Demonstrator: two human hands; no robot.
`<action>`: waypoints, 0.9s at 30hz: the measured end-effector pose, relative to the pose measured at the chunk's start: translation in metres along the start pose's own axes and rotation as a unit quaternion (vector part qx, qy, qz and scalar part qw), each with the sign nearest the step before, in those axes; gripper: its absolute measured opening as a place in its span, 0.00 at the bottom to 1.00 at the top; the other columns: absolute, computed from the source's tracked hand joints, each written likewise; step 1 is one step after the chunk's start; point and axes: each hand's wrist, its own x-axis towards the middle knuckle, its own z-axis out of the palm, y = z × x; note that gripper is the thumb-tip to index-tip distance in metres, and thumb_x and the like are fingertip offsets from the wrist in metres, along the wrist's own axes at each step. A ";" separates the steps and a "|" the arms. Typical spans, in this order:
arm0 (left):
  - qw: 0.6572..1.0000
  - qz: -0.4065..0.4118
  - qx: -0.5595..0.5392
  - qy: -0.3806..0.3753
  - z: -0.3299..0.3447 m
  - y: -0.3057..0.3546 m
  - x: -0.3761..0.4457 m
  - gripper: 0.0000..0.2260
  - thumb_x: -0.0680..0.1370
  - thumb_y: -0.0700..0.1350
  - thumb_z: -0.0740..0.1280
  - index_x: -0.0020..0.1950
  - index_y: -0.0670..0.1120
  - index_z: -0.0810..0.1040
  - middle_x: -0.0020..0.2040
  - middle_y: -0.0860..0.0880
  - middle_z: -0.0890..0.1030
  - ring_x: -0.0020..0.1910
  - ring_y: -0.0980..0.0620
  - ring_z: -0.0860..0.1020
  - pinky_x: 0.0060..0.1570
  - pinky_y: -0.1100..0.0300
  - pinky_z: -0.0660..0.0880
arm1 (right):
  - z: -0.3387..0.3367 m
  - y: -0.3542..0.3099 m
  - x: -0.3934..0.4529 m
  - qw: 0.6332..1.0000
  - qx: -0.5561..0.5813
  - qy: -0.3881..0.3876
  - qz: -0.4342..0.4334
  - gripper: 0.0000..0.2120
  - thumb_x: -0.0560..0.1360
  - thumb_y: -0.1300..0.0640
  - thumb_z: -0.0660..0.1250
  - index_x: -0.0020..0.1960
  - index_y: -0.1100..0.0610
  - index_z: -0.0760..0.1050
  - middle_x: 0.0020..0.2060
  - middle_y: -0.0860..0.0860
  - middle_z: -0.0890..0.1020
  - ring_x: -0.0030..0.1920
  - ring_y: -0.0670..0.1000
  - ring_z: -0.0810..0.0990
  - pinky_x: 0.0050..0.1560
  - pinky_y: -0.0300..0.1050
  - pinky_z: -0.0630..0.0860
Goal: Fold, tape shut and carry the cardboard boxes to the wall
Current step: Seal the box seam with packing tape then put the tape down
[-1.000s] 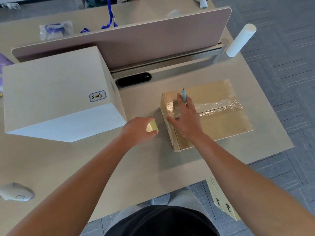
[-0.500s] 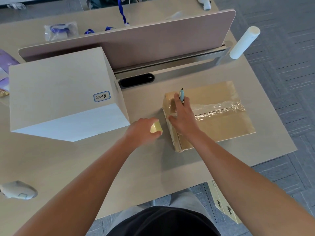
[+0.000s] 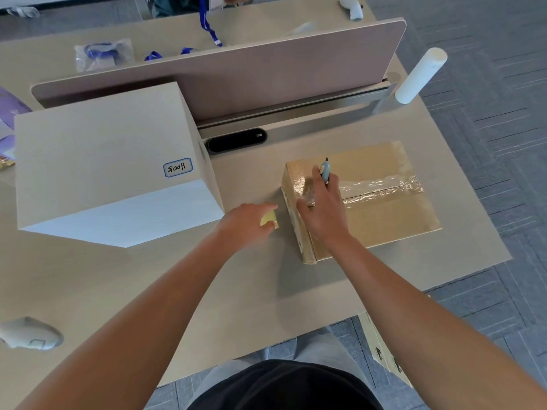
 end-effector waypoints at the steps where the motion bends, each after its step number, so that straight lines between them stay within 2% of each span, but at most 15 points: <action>1: 1.000 -0.002 -0.004 -0.002 0.000 0.000 0.001 0.23 0.82 0.54 0.63 0.78 0.62 0.67 0.69 0.49 0.78 0.64 0.46 0.78 0.57 0.55 0.75 | 0.000 -0.004 0.004 1.000 0.004 -0.008 -0.005 0.38 0.79 0.53 0.70 0.83 0.55 0.56 0.69 0.54 0.64 0.59 0.59 0.75 0.54 0.51 0.77; 4: 1.000 -0.005 -0.013 -0.004 -0.001 -0.002 0.002 0.23 0.81 0.54 0.63 0.77 0.63 0.68 0.67 0.48 0.79 0.58 0.46 0.80 0.54 0.54 0.77 | 0.001 -0.014 0.017 0.999 0.010 -0.041 -0.018 0.37 0.78 0.60 0.69 0.83 0.55 0.58 0.69 0.54 0.65 0.58 0.59 0.77 0.53 0.55 0.80; 7: 1.000 -0.005 -0.014 -0.006 -0.001 -0.002 0.003 0.23 0.81 0.54 0.63 0.77 0.63 0.69 0.67 0.49 0.79 0.57 0.46 0.80 0.54 0.54 0.77 | 0.002 -0.013 0.024 0.998 0.022 -0.056 -0.029 0.38 0.77 0.62 0.70 0.83 0.55 0.58 0.68 0.54 0.65 0.56 0.57 0.77 0.55 0.57 0.81; 10: 1.000 -0.005 -0.016 -0.007 -0.001 -0.003 0.003 0.23 0.81 0.54 0.63 0.77 0.63 0.69 0.68 0.49 0.79 0.57 0.47 0.80 0.54 0.54 0.77 | 0.000 -0.009 0.022 0.998 0.025 -0.051 -0.033 0.38 0.77 0.59 0.72 0.83 0.55 0.59 0.67 0.54 0.65 0.57 0.56 0.76 0.58 0.56 0.80; 13: 1.000 -0.009 -0.017 -0.010 -0.001 -0.002 0.003 0.23 0.81 0.54 0.63 0.77 0.63 0.69 0.68 0.49 0.79 0.58 0.46 0.80 0.56 0.53 0.77 | -0.004 -0.003 0.012 1.000 0.007 -0.015 -0.022 0.40 0.76 0.49 0.72 0.83 0.54 0.58 0.67 0.52 0.65 0.59 0.56 0.75 0.58 0.53 0.77; 15: 1.000 -0.012 -0.004 -0.016 -0.004 0.001 0.003 0.24 0.81 0.54 0.64 0.77 0.63 0.68 0.69 0.49 0.78 0.61 0.46 0.79 0.58 0.53 0.77 | -0.005 0.003 0.000 1.000 -0.007 0.012 -0.012 0.42 0.76 0.46 0.73 0.83 0.55 0.57 0.69 0.54 0.65 0.62 0.59 0.73 0.58 0.54 0.75; 18: 0.999 -0.019 -0.006 -0.030 -0.007 0.008 0.004 0.25 0.78 0.54 0.67 0.76 0.61 0.71 0.70 0.51 0.78 0.63 0.47 0.78 0.60 0.53 0.76 | -0.001 0.008 -0.011 1.000 -0.017 0.010 0.011 0.44 0.75 0.45 0.74 0.83 0.56 0.57 0.71 0.57 0.65 0.65 0.62 0.72 0.61 0.54 0.73; 20: 0.997 -0.024 -0.054 -0.040 -0.009 0.010 0.006 0.22 0.76 0.53 0.69 0.70 0.61 0.76 0.67 0.51 0.80 0.57 0.48 0.81 0.55 0.54 0.79 | 0.003 0.006 -0.011 1.000 -0.020 0.009 0.021 0.45 0.75 0.45 0.74 0.83 0.56 0.56 0.71 0.58 0.65 0.65 0.62 0.72 0.63 0.54 0.71; 23: 0.982 -0.054 -0.163 -0.073 -0.011 0.009 0.008 0.14 0.72 0.52 0.66 0.57 0.61 0.78 0.44 0.49 0.87 0.42 0.45 0.85 0.42 0.55 0.82 | 0.007 0.006 -0.011 0.999 -0.027 0.015 0.022 0.45 0.75 0.44 0.74 0.84 0.55 0.56 0.71 0.58 0.65 0.65 0.61 0.71 0.64 0.54 0.71; 24: 0.979 -0.061 -0.177 -0.085 -0.011 0.010 0.008 0.13 0.71 0.51 0.65 0.56 0.61 0.78 0.41 0.48 0.86 0.38 0.43 0.86 0.37 0.55 0.82 | 0.007 0.007 -0.012 0.999 -0.030 0.020 0.018 0.45 0.75 0.44 0.74 0.84 0.56 0.56 0.71 0.58 0.65 0.66 0.61 0.71 0.65 0.54 0.71; 25: 0.978 -0.067 -0.177 -0.093 -0.011 0.011 0.008 0.13 0.72 0.51 0.65 0.56 0.60 0.77 0.42 0.47 0.85 0.34 0.42 0.85 0.33 0.54 0.82 | 0.007 0.008 -0.012 0.999 -0.036 0.022 0.013 0.45 0.76 0.44 0.74 0.84 0.56 0.56 0.72 0.58 0.65 0.66 0.61 0.71 0.66 0.55 0.70; 27: 0.981 -0.072 -0.147 -0.101 -0.011 0.014 0.006 0.13 0.74 0.51 0.65 0.58 0.58 0.75 0.42 0.46 0.85 0.29 0.44 0.84 0.34 0.53 0.83 | 0.008 0.009 -0.013 0.999 -0.046 0.021 0.009 0.45 0.76 0.44 0.74 0.84 0.56 0.56 0.73 0.58 0.65 0.67 0.61 0.70 0.67 0.56 0.70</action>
